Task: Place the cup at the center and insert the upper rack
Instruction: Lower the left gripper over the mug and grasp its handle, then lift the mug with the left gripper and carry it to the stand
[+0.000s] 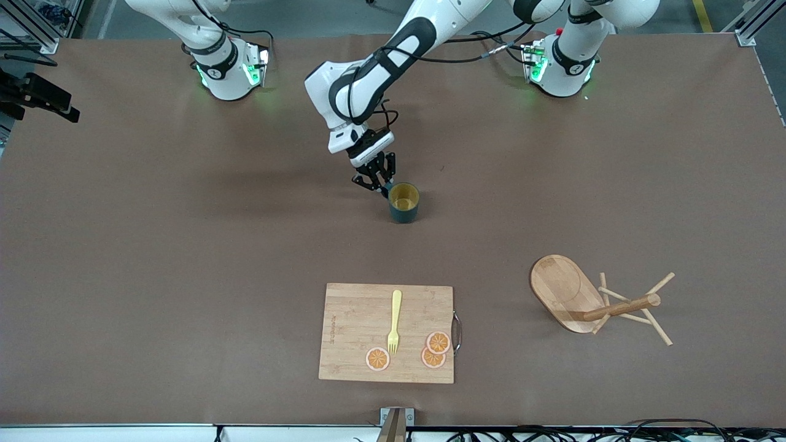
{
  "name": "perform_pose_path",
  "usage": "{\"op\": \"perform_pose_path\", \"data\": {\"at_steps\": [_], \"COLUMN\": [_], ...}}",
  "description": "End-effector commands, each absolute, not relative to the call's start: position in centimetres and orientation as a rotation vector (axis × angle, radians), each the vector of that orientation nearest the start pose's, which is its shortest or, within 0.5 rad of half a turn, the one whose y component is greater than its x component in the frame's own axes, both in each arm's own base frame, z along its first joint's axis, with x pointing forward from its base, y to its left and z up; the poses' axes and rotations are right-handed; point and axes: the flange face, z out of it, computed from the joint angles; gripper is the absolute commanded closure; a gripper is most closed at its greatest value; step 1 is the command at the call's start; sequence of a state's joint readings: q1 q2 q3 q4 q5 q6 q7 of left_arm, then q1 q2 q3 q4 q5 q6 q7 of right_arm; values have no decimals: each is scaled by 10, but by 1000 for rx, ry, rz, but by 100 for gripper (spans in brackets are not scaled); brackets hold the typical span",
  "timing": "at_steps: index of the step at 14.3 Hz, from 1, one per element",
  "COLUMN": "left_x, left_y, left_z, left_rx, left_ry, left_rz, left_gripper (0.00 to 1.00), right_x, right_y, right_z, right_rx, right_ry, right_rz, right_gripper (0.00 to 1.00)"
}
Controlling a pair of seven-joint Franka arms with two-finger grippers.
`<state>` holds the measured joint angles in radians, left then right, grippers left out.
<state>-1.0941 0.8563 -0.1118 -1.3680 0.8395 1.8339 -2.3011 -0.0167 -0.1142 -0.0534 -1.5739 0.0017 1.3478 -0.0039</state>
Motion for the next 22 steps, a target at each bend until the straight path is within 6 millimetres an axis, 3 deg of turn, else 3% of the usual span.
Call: {"op": "perform_pose_path", "data": {"at_steps": [1, 4, 6, 9, 13, 19, 22], "left_x": [356, 403, 429, 467, 517, 567, 590], "left_y": [-616, -587, -563, -523, -449, -351, -303], "left_z": [262, 340, 380, 428, 498, 553, 565], "left_rx": [-2540, -2573, -2604, -2639, -2729, -2833, -2899], "left_ry": [-1138, -1254, -1276, -1306, -1359, -1497, -1542], "left_rz": [-987, -878, -789, -695, -499, -244, -102], "left_gripper": [100, 100, 100, 100, 100, 100, 100], "right_x": [485, 485, 485, 486, 489, 494, 494], "right_y": [-35, -34, -32, -33, -32, -32, -33], "right_z": [665, 667, 668, 669, 674, 689, 689], "right_rx": [-3131, -3131, -3132, -3129, -3124, -3119, -3117], "right_ry": [87, 82, 77, 81, 82, 100, 102], "right_rz": [166, 161, 154, 149, 112, 59, 61], "right_gripper": [0, 0, 0, 0, 0, 0, 0]}}
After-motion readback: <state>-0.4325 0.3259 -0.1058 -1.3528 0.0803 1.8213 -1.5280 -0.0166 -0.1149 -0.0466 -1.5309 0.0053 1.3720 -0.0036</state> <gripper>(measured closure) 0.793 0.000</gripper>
